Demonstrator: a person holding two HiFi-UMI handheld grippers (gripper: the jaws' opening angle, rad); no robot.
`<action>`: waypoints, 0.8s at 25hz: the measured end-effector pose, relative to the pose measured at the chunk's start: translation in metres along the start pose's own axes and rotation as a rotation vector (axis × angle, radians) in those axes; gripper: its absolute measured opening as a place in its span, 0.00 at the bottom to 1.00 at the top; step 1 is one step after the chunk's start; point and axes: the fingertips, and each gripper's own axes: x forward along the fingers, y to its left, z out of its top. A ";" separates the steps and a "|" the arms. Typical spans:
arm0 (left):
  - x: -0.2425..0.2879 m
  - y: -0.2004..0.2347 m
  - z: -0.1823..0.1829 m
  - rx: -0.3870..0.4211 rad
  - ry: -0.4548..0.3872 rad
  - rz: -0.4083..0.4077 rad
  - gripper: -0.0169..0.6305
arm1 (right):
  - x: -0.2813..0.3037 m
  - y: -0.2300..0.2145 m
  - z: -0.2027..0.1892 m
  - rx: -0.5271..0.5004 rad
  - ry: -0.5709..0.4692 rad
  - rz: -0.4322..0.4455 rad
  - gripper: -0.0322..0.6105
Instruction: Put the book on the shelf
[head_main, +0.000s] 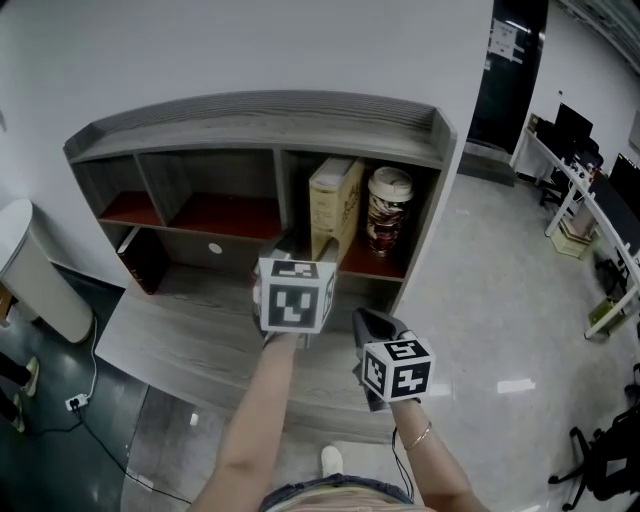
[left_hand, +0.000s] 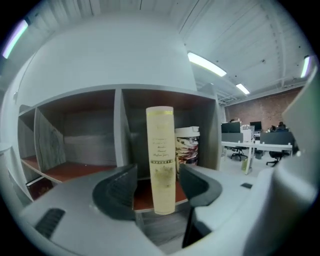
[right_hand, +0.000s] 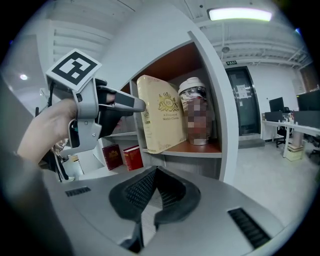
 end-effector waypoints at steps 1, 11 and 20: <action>-0.005 0.000 -0.001 0.000 -0.004 -0.007 0.44 | -0.001 0.004 0.000 -0.002 -0.001 0.002 0.06; -0.034 -0.012 -0.025 -0.026 0.009 -0.089 0.37 | -0.009 0.027 0.001 -0.006 -0.017 0.005 0.06; -0.056 -0.014 -0.055 -0.035 0.045 -0.110 0.20 | -0.020 0.042 -0.007 0.000 -0.017 -0.004 0.06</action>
